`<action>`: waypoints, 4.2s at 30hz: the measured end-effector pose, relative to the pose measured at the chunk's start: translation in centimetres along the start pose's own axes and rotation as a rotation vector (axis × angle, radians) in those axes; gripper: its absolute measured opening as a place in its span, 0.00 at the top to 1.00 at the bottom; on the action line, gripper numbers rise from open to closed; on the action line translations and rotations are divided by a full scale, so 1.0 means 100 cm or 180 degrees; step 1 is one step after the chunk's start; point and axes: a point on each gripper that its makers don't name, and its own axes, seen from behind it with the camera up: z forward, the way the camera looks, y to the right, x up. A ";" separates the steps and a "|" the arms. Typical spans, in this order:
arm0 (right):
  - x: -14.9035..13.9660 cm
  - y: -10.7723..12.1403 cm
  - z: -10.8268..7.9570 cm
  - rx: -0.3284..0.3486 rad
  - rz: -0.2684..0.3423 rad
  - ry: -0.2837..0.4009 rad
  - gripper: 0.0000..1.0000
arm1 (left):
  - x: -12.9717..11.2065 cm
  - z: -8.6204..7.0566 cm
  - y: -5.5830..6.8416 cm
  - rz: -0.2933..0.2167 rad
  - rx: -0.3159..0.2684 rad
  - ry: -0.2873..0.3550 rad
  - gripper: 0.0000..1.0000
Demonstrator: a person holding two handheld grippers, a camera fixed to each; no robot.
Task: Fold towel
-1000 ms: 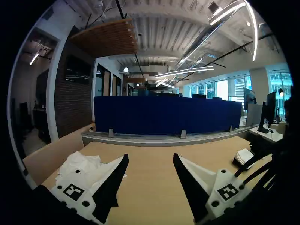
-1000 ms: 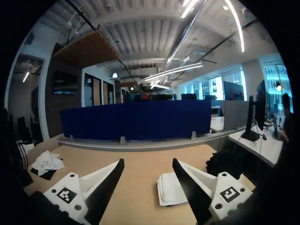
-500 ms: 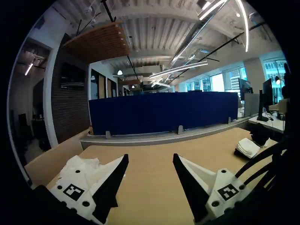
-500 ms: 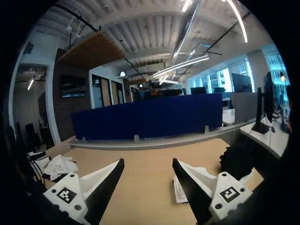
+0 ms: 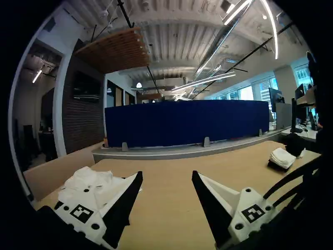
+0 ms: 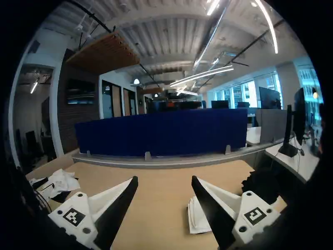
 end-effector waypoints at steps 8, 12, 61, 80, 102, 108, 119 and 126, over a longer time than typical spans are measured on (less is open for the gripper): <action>-0.020 -0.011 0.010 0.0027 -0.0134 -0.0011 0.00 | -0.028 0.014 -0.010 -0.0017 0.0021 0.0091 0.12; -0.028 -0.014 0.013 0.0023 -0.0179 -0.0005 0.00 | -0.042 0.021 -0.013 -0.0053 0.0022 0.0100 0.12; -0.068 0.068 0.011 -0.0387 -0.0152 0.0366 0.00 | -0.062 0.030 -0.011 -0.0165 -0.0046 0.0073 0.01; -0.133 0.073 0.023 -0.0363 0.0015 0.0440 0.01 | -0.062 0.030 -0.011 -0.0165 -0.0046 0.0073 0.01; -0.163 0.058 0.034 -0.0301 -0.0098 0.0436 0.00 | -0.062 0.030 -0.011 -0.0165 -0.0046 0.0073 0.01; -0.164 0.055 0.033 -0.0329 -0.0219 0.0453 0.01 | -0.062 0.030 -0.011 -0.0165 -0.0046 0.0073 0.01; -0.163 0.058 0.033 -0.0368 -0.0237 0.0449 0.00 | -0.062 0.029 -0.011 -0.0164 -0.0046 0.0073 0.01; -0.164 0.058 0.034 -0.0368 -0.0237 0.0449 0.00 | -0.062 0.029 -0.011 -0.0166 -0.0046 0.0073 0.01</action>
